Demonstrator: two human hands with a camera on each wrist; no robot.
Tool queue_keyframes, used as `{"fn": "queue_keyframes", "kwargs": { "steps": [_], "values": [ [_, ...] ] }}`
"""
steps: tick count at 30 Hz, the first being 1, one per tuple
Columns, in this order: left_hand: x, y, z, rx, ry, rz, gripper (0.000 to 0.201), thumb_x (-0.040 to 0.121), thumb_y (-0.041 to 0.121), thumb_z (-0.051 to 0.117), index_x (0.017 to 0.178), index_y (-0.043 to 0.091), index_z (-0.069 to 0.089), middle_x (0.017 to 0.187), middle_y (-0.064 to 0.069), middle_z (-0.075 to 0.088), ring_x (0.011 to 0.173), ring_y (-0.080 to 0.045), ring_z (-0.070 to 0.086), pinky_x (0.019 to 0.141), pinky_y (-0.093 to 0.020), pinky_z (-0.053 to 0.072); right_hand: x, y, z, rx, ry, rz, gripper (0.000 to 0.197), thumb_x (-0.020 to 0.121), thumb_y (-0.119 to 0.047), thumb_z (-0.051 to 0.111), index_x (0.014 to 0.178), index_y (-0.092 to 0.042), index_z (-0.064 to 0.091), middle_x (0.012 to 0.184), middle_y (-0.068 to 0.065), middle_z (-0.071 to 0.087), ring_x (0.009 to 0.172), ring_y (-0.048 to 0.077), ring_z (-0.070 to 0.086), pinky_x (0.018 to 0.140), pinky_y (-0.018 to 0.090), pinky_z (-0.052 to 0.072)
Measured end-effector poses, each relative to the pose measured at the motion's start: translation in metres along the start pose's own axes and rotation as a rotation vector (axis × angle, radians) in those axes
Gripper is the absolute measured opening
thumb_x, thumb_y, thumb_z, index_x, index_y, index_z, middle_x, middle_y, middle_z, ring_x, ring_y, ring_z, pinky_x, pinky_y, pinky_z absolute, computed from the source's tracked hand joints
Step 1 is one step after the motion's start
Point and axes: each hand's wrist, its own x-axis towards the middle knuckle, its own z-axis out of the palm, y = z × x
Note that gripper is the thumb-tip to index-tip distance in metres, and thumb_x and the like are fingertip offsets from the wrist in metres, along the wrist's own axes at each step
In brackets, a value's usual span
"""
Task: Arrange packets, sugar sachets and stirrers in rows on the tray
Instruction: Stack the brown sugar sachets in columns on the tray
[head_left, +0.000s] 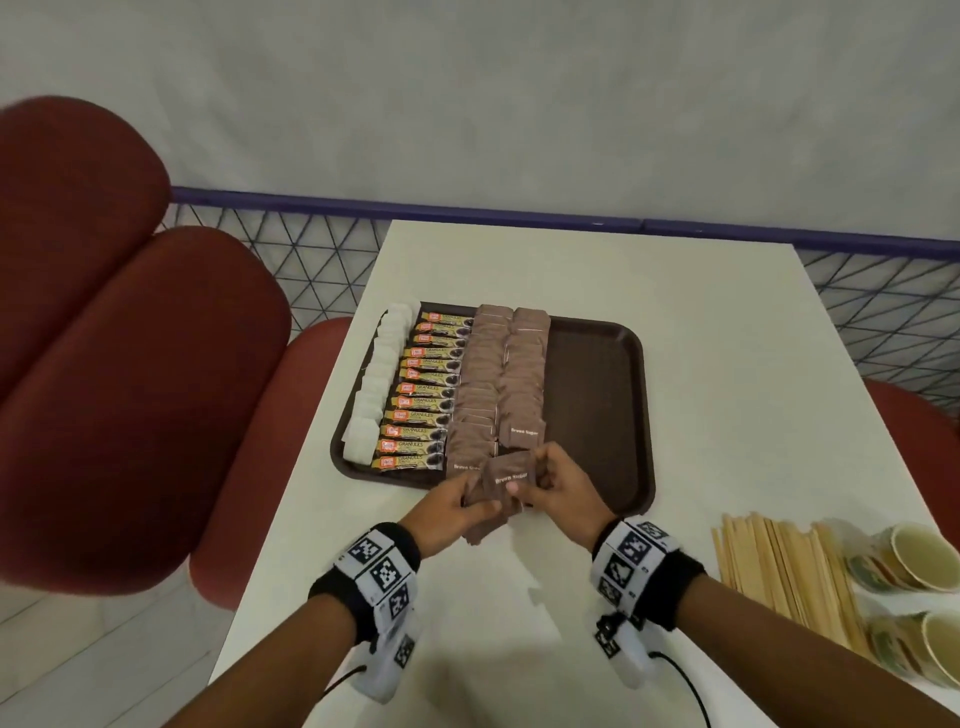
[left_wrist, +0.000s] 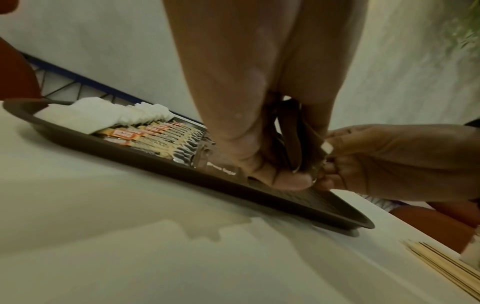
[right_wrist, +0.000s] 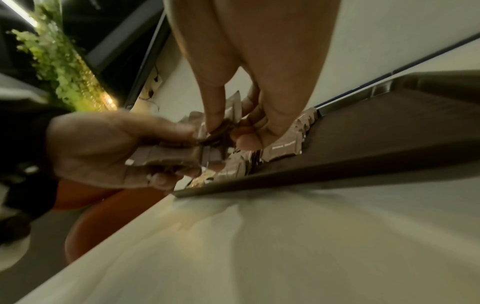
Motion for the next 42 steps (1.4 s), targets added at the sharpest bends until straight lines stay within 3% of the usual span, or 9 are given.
{"fn": "queue_keyframes", "kwargs": {
  "steps": [3,8,12,19,27,30,33,37,42],
  "values": [
    [0.001,-0.005,-0.01,-0.103,0.095,-0.039,0.026,0.091,0.009,0.057,0.117,0.013,0.055,0.097,-0.003,0.064,0.073,-0.008,0.06,0.055,-0.019,0.05,0.019,-0.005,-0.004,-0.029,0.03,0.02,0.019,0.081,-0.009,0.068,0.078,-0.018,0.051,0.079,0.01,0.054,0.068,0.016,0.051,0.058,0.024,0.045],
    [0.001,-0.012,-0.026,-0.394,0.241,-0.108,0.031,0.09,0.004,0.055,0.12,0.012,0.052,0.114,-0.016,0.061,0.088,-0.025,0.065,0.062,-0.031,0.059,0.048,0.0,-0.021,-0.111,0.236,0.138,0.022,0.078,-0.014,0.072,0.069,-0.022,0.052,0.079,0.008,0.063,0.077,0.02,0.058,0.078,0.035,0.048],
    [-0.002,-0.018,-0.036,-0.55,0.299,-0.121,0.028,0.092,0.001,0.051,0.118,0.01,0.054,0.109,-0.017,0.066,0.09,-0.033,0.068,0.065,-0.035,0.059,0.057,0.004,-0.017,-0.303,0.252,0.234,0.022,0.08,-0.019,0.07,0.069,-0.019,0.051,0.079,0.005,0.06,0.079,0.019,0.056,0.076,0.028,0.044],
    [-0.003,-0.015,-0.044,-0.694,0.324,-0.118,0.022,0.091,0.001,0.05,0.109,0.006,0.059,0.104,-0.021,0.067,0.092,-0.037,0.066,0.07,-0.04,0.058,0.06,0.002,-0.005,-0.673,0.211,0.266,0.021,0.079,-0.035,0.068,0.077,-0.022,0.052,0.1,0.011,0.063,0.1,0.029,0.056,0.088,0.035,0.045],
    [0.002,-0.017,-0.042,-0.468,0.354,-0.092,0.042,0.082,0.004,0.067,0.121,0.004,0.055,0.108,-0.019,0.065,0.087,-0.031,0.064,0.07,-0.04,0.057,0.049,-0.001,-0.012,-0.766,0.34,0.151,0.025,0.083,-0.031,0.063,0.096,-0.015,0.048,0.107,0.006,0.055,0.106,0.026,0.046,0.087,0.035,0.038],
    [0.007,-0.015,-0.04,-0.413,0.343,-0.093,0.045,0.079,0.006,0.071,0.121,0.009,0.056,0.115,-0.017,0.065,0.097,-0.032,0.064,0.065,-0.035,0.054,0.044,-0.001,-0.016,-0.704,0.345,0.046,0.021,0.083,-0.026,0.063,0.094,-0.014,0.051,0.094,0.001,0.053,0.099,0.023,0.045,0.083,0.031,0.038],
    [0.012,-0.009,-0.034,-0.399,0.345,-0.079,0.045,0.077,0.002,0.072,0.119,0.007,0.056,0.114,-0.015,0.066,0.097,-0.032,0.064,0.063,-0.033,0.054,0.037,-0.008,-0.012,-0.415,0.206,-0.044,0.019,0.081,-0.013,0.065,0.083,-0.018,0.048,0.072,-0.007,0.047,0.076,0.015,0.046,0.072,0.026,0.038],
    [0.018,-0.001,-0.023,-0.39,0.329,-0.066,0.044,0.075,-0.003,0.071,0.116,0.006,0.056,0.107,-0.017,0.065,0.089,-0.026,0.064,0.063,-0.035,0.057,0.022,-0.02,0.003,-0.094,-0.061,0.023,0.027,0.079,-0.004,0.067,0.092,-0.015,0.047,0.075,-0.005,0.048,0.067,0.004,0.046,0.064,0.009,0.04],
    [0.02,-0.001,-0.014,-0.346,0.299,-0.048,0.04,0.078,-0.002,0.07,0.115,0.001,0.056,0.112,-0.025,0.063,0.091,-0.029,0.064,0.08,-0.047,0.055,0.018,-0.018,0.014,0.001,-0.101,0.064,0.045,0.074,-0.005,0.074,0.101,-0.011,0.039,0.078,-0.006,0.047,0.067,0.002,0.046,0.064,0.013,0.042]
  ]
}}
